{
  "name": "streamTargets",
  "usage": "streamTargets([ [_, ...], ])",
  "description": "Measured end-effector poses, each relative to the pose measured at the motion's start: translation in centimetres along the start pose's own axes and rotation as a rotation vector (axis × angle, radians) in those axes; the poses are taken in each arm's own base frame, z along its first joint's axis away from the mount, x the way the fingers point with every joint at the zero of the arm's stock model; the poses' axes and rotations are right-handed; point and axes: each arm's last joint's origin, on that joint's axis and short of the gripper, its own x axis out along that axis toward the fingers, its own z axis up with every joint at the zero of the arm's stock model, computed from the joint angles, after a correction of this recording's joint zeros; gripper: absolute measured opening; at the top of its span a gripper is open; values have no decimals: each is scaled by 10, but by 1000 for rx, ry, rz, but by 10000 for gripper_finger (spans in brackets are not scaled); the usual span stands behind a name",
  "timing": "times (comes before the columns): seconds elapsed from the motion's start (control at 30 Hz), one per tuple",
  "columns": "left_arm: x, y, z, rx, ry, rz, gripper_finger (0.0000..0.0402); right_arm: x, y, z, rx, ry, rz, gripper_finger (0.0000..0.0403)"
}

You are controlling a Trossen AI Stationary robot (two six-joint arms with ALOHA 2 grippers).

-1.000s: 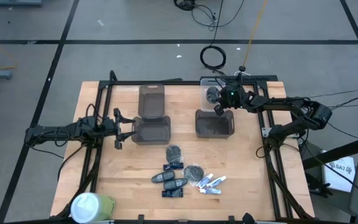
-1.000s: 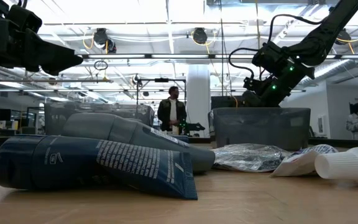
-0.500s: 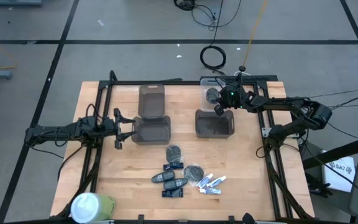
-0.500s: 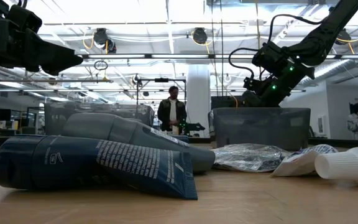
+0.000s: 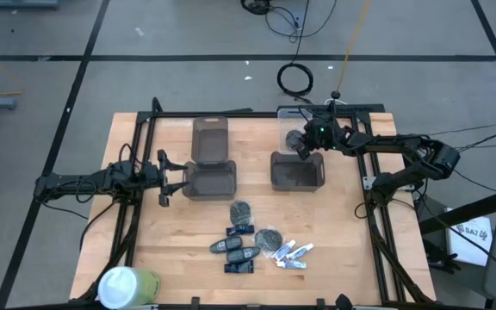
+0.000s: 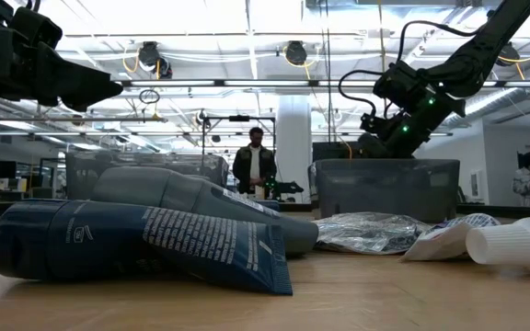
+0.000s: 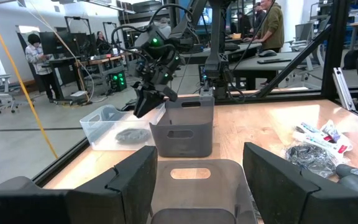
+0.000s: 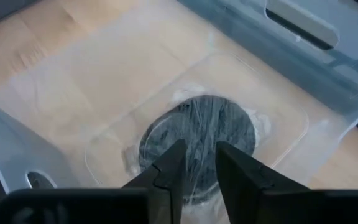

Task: Pick & Place Travel size toiletries
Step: Put the bottom black hairbrush into the transparent bin

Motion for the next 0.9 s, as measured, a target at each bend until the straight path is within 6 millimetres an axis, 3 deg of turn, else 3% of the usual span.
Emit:
streamTargets([
  [0.17,0,0,0,0,0,0,235,-11,4,15,-33,-137,15,93],
  [0.37,0,0,0,0,0,0,234,-42,21,33,-113,-304,74,104],
  [0.6,0,0,0,0,0,0,234,-73,69,33,-249,-388,335,141],
  [0.9,0,0,0,0,0,0,234,-95,136,8,-399,-363,615,179],
])
